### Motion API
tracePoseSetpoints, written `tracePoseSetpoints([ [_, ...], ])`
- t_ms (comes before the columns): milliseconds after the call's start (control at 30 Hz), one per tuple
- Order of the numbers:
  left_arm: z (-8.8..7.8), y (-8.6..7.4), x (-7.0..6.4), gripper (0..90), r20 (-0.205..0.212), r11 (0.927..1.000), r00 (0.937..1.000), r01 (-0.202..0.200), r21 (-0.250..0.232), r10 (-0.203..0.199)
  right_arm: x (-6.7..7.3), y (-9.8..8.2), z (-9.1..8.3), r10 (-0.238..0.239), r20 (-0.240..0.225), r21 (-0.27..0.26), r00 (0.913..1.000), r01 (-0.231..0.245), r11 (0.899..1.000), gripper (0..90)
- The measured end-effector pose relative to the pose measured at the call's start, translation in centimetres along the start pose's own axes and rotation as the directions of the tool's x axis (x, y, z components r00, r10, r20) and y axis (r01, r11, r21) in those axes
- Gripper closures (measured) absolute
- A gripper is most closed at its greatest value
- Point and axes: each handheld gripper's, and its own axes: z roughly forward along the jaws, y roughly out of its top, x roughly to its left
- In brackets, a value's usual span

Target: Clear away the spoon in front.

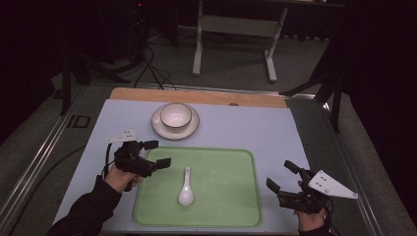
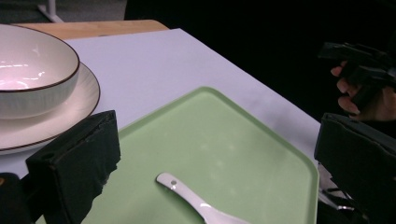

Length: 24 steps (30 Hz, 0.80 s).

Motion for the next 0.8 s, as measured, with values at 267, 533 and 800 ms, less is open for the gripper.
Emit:
tracePoseSetpoints([
  [267, -2.0, -1.2, -1.2, 0.5, -0.028, 0.9986, 0.9982, -0.053, -0.005, 0.053, 0.0, 0.0, 0.0, 0.001, -0.002, -0.001, 1.0, -0.001, 1.0, 13.9],
  [533, -3.9, -2.3, -1.9, 0.6, -0.039, 0.9933, 0.9927, -0.114, -0.017, 0.114, 0.0, 0.1, 0.1, 0.0, -0.004, -0.002, 1.0, 0.0, 1.0, 13.9],
  [800, -4.9, -4.2, -1.8, 0.6, -0.066, 0.9865, 0.9857, -0.158, -0.043, 0.155, 0.1, 0.1, 0.1, -0.001, -0.005, -0.002, 1.0, 0.001, 1.0, 13.8],
])
